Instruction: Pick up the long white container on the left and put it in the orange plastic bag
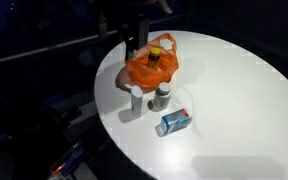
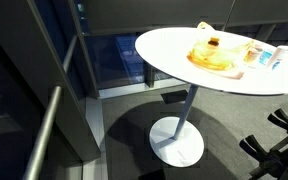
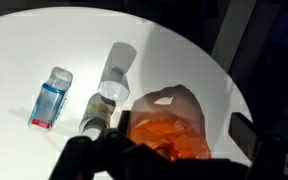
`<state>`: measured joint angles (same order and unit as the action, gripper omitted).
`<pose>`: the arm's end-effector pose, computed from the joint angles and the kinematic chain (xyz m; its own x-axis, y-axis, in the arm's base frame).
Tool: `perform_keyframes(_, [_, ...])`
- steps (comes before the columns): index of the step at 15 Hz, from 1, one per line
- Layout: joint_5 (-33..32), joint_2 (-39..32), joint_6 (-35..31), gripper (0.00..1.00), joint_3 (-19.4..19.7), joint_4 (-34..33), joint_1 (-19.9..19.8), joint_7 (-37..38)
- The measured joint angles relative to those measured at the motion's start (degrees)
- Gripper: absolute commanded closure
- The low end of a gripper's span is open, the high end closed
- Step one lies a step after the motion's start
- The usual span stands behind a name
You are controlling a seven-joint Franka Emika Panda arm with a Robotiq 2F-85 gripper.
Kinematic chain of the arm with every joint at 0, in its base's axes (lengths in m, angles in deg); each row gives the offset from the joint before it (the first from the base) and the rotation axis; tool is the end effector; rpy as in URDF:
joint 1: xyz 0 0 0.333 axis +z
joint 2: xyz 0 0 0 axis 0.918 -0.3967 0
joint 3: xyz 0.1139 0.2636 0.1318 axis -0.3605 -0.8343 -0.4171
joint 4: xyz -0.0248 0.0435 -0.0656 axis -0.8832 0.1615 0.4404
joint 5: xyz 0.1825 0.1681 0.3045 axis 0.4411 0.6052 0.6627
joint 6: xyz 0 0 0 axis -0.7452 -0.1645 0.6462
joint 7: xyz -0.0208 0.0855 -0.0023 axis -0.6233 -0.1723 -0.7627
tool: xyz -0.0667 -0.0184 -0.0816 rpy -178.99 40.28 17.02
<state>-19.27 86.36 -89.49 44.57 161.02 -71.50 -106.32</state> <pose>0.3956 -0.1442 0.4199 0.9996 -0.0274 -0.0076 -0.0283 -0.9844 -0.1738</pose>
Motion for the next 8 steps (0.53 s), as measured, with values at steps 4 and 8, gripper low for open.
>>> perform_keyframes(4, [-3.0, -4.0, -1.8, 0.00, -1.4, -1.3, -1.7, 4.4])
perform_keyframes(8, [-5.7, -9.2, -3.8, 0.00, -2.4, -1.7, -2.6, 7.7])
